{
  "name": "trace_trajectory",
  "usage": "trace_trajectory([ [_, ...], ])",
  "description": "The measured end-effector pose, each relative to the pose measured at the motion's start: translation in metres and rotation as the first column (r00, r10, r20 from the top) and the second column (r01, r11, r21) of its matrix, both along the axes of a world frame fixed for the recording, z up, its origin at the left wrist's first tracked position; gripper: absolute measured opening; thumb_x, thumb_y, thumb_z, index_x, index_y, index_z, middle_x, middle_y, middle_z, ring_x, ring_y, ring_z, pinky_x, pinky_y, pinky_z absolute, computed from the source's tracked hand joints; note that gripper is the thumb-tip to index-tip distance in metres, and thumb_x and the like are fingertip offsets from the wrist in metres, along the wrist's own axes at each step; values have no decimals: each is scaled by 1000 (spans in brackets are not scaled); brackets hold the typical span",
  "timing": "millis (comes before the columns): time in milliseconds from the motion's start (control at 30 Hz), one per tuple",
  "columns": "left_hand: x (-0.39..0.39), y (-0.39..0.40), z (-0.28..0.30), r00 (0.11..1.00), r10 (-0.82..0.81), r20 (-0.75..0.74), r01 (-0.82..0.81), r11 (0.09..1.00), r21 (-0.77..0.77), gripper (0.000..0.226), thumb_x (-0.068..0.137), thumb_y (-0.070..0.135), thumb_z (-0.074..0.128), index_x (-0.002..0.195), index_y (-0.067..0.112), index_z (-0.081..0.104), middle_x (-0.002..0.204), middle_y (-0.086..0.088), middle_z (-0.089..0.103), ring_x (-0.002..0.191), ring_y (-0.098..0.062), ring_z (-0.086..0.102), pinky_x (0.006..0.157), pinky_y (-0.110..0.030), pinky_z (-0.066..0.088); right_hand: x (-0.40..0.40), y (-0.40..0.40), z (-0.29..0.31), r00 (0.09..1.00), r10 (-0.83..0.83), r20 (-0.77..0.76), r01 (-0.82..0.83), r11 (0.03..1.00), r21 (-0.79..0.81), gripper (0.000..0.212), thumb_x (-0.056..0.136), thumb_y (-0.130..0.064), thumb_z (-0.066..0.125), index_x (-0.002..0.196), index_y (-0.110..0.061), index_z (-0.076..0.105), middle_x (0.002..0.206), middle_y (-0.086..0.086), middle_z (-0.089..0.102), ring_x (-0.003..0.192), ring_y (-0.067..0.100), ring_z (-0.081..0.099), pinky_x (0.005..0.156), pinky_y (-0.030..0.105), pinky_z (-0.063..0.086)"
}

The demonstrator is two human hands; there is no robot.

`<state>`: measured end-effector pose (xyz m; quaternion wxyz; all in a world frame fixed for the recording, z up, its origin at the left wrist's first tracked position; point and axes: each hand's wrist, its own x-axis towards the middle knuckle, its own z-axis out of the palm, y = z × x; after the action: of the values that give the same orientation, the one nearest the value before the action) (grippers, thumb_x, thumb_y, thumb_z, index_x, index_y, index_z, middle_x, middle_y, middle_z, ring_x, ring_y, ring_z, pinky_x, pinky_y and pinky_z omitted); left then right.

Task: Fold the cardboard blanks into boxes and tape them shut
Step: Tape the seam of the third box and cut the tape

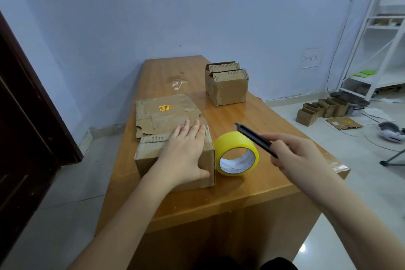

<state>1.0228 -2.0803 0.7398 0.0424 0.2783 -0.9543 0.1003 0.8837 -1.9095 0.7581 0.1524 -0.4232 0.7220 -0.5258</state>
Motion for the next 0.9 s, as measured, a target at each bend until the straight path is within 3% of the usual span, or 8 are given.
trace_trajectory([
  [167,0,0,0,1000,2,-9,-2,1000,5,111,79,60,60,150,9,-8,158,-11,-10,145,-28,-7,117,-37,-3,-25,-18,-7,989,-83,119,83,997,3,29,98,-10,33,111,-20,57,60,-1,45,38,4,33,37,17,26],
  [267,-1,0,0,1000,4,-12,-4,1000,3,111,79,60,60,150,9,-8,158,-10,-10,145,-28,-7,117,-37,-3,-37,-29,-14,974,-118,191,124,992,-19,20,99,-16,44,118,-22,46,67,-1,43,45,9,37,37,19,29],
  [333,-1,0,-1,1000,6,-17,-6,1000,3,111,79,60,60,150,9,-8,158,-10,-10,145,-27,-7,117,-37,-2,-49,-37,-24,969,-208,134,203,978,49,22,97,-21,51,116,-19,40,74,2,45,54,15,42,44,24,36],
  [433,-1,0,-1,1000,10,-27,-10,1000,7,110,78,59,61,150,10,-8,158,-9,-10,146,-27,-7,117,-37,-2,-70,-49,-44,948,-314,59,303,942,142,20,99,-22,46,110,-7,40,87,10,53,64,22,52,55,38,49],
  [500,-1,0,-1,999,9,-32,-8,1000,12,110,78,58,61,150,10,-7,158,-9,-9,146,-26,-7,117,-37,-2,-83,-56,-58,933,-350,-87,360,903,235,21,100,-26,41,107,-5,41,91,14,59,72,30,59,61,43,51],
  [633,-1,0,-2,999,5,-39,-5,1000,7,110,78,59,60,150,11,-7,158,-8,-9,146,-25,-6,118,-36,-2,-95,-64,-77,832,-393,-392,520,799,302,24,99,-27,43,107,-4,47,101,16,51,91,30,48,70,36,40],
  [767,-1,0,-3,999,9,-53,-9,1000,8,110,77,59,60,150,12,-7,159,-7,-8,146,-24,-6,118,-36,-1,-96,-66,-92,801,-314,-510,544,738,400,23,98,-30,44,105,-9,48,108,14,49,100,30,45,81,36,39],
  [900,-1,0,-3,998,10,-61,-9,1000,8,109,77,59,60,151,13,-6,159,-7,-8,146,-24,-5,118,-35,-1,-97,-67,-97,769,-264,-582,553,731,400,18,97,-31,43,96,-13,39,109,14,52,102,30,47,81,35,38],
])
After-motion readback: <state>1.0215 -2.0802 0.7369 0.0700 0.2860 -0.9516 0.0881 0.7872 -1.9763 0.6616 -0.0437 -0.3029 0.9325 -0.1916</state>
